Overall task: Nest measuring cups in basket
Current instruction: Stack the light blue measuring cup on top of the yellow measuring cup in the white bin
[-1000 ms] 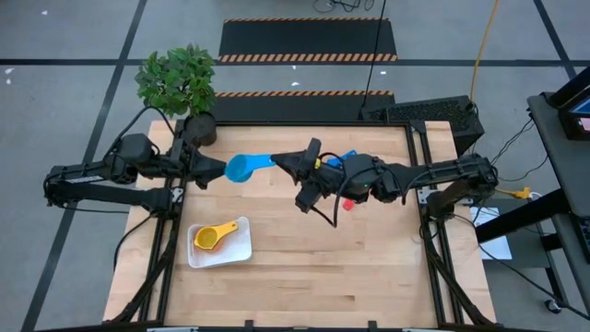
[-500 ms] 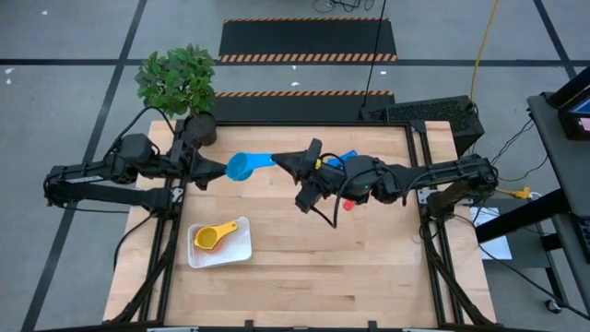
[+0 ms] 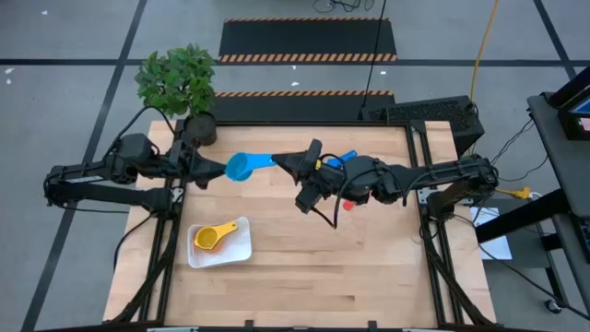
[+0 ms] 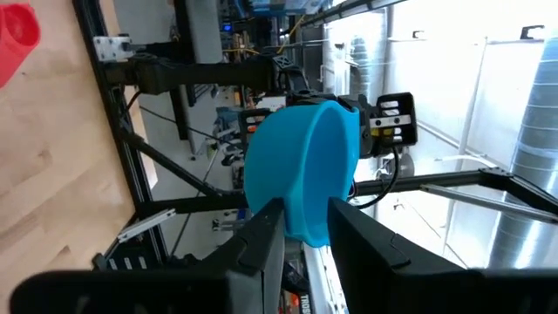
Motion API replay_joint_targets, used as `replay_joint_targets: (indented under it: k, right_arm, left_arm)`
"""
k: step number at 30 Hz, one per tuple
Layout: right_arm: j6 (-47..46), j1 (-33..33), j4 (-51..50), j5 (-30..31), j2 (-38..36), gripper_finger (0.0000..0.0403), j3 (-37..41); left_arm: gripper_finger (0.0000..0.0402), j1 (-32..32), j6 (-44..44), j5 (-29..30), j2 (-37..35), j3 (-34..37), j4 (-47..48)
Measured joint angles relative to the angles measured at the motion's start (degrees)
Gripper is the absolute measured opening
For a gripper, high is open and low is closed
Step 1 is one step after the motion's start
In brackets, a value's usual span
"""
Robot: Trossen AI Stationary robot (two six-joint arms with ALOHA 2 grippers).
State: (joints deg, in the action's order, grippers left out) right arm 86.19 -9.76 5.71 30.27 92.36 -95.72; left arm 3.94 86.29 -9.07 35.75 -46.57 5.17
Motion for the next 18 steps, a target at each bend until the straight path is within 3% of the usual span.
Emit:
replay_joint_targets:
  k: [4, 9, 18]
  right_arm:
    - [0.1, 0.0, 0.1, 0.2, -0.1, 0.0, 0.0]
    - [0.7, 0.0, 0.0, 0.6, -0.2, 0.0, 0.0]
    - [-0.1, -0.1, -0.2, 2.0, -0.2, 0.0001, 0.0]
  left_arm:
    - [0.0085, 0.0, -1.8, 0.2, 0.3, 0.0, -2.8]
    - [0.0017, 0.0, -3.2, 0.0, 1.1, 0.0, -3.7]
    - [0.0008, 0.0, -4.2, -1.4, 1.6, -0.1, -5.4]
